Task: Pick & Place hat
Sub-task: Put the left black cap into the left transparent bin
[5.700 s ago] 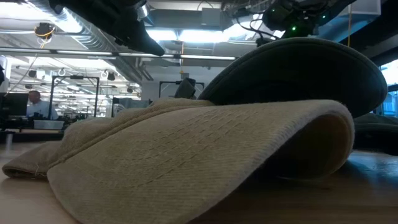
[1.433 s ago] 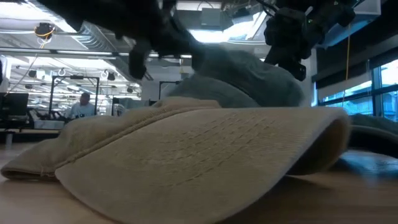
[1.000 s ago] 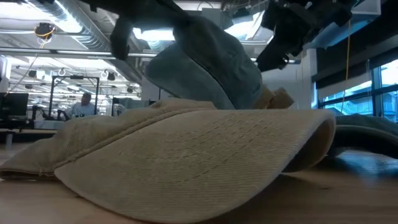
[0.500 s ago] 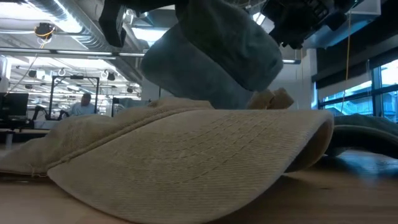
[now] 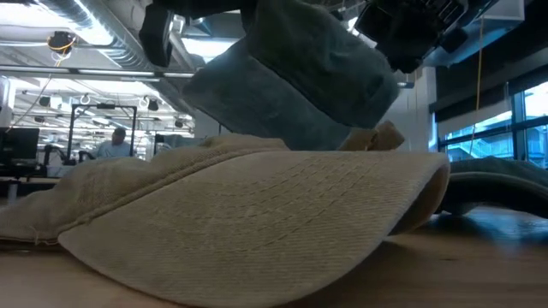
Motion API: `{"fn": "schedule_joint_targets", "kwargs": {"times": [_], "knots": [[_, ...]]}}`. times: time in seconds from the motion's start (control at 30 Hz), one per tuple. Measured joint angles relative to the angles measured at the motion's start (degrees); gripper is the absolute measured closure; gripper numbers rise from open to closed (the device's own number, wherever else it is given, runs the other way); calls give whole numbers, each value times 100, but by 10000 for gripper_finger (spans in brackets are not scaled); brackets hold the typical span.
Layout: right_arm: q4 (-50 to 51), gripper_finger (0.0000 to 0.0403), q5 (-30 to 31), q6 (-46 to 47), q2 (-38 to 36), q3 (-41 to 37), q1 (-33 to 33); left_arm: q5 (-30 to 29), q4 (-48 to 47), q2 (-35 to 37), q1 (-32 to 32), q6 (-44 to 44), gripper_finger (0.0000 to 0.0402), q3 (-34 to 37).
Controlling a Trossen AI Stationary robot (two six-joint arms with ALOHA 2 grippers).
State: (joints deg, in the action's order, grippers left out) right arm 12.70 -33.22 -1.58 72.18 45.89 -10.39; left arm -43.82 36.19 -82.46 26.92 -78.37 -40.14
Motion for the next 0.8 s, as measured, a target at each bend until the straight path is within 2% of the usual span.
{"fn": "schedule_joint_targets", "kwargs": {"times": [0.1, 0.23, 0.4, 0.47, 0.6, 0.8], "knots": [[-3, 150, -54, -2, -7, 0, 0, 3, -52, 0, 4, 203, 398, 0], [-72, 150, -492, 3, -7, -2, 0, 5, -79, 0, 4, 260, 398, 0], [-134, 150, 461, 115, -5, -2, 11, 197, -65, 0, 6, 260, 398, 0], [-89, 150, 385, 116, 6, -2, 4, 155, -61, 0, 6, 260, 398, 0], [-90, 150, -299, 160, 24, -2, 27, -9, -60, 0, 4, 221, 398, 0], [-95, 150, 97, 39, 58, -4, 155, -12, 6, 0, 4, -24, 398, 0]]}}
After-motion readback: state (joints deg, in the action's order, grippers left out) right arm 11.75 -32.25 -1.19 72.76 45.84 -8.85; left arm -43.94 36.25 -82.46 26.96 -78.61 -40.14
